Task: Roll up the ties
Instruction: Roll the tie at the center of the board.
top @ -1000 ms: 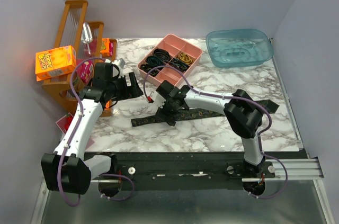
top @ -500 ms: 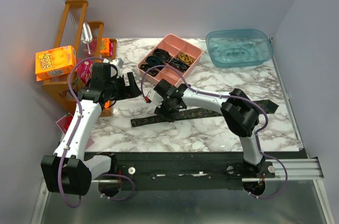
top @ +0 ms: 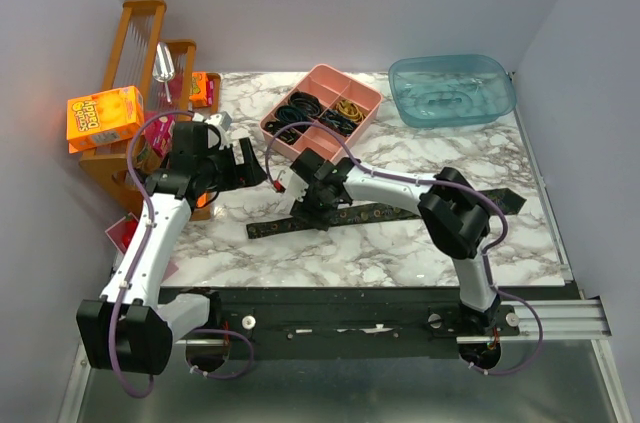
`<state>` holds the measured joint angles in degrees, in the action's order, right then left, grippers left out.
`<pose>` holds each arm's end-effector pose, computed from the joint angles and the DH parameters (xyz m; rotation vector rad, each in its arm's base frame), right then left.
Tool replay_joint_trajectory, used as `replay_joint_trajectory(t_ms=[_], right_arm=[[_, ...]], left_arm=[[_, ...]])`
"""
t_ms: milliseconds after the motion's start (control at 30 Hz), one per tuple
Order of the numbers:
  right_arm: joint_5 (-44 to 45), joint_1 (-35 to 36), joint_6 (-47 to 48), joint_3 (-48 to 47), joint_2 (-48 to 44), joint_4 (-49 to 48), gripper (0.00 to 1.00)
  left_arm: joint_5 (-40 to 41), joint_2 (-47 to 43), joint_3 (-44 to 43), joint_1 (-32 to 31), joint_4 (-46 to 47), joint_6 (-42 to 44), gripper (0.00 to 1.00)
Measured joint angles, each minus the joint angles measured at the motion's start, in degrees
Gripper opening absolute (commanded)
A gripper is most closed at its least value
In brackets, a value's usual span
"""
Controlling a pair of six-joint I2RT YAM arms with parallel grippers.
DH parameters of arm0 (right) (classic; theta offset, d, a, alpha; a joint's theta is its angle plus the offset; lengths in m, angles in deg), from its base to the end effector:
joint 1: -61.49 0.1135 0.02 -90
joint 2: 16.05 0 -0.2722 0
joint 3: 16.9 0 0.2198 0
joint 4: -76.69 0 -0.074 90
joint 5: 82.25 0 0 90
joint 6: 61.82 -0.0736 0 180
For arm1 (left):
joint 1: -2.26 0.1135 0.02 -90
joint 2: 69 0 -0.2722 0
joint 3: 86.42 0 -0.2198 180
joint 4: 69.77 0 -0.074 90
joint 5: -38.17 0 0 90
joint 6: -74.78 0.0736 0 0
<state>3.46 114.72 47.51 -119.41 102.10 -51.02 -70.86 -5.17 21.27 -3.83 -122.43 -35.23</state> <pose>0.2443 0.3361 0.1577 -1.6634 2.2317 0.2580 0.2165 -0.0472 0.2901 -0.1203 2.3678 -0.6118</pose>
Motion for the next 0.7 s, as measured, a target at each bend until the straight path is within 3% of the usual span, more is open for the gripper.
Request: replay_joint_trajectory(t_ms=[133, 400, 567, 700], right_arm=[[0.59, -0.09, -1.44, 2.14, -2.8, -1.42, 0.81], [-0.52, -3.61, -10.84, 4.37, -11.26, -6.08, 0.78], [-1.6, -10.47, -18.1, 11.08, -16.76, -10.1, 0.77], [-2.93, -20.57, -23.96, 19.61, -24.24, -12.85, 0.76]], left_arm=[[-0.07, -1.51, 1.2, 0.02, 1.38, -1.11, 0.99], [-2.32, -2.19, 6.01, 1.55, 9.03, -6.25, 0.99], [-7.21, -1.92, 12.24, 4.39, 16.02, -11.43, 0.99], [-8.26, -1.2, 14.49, 5.05, 18.51, -13.16, 0.99]])
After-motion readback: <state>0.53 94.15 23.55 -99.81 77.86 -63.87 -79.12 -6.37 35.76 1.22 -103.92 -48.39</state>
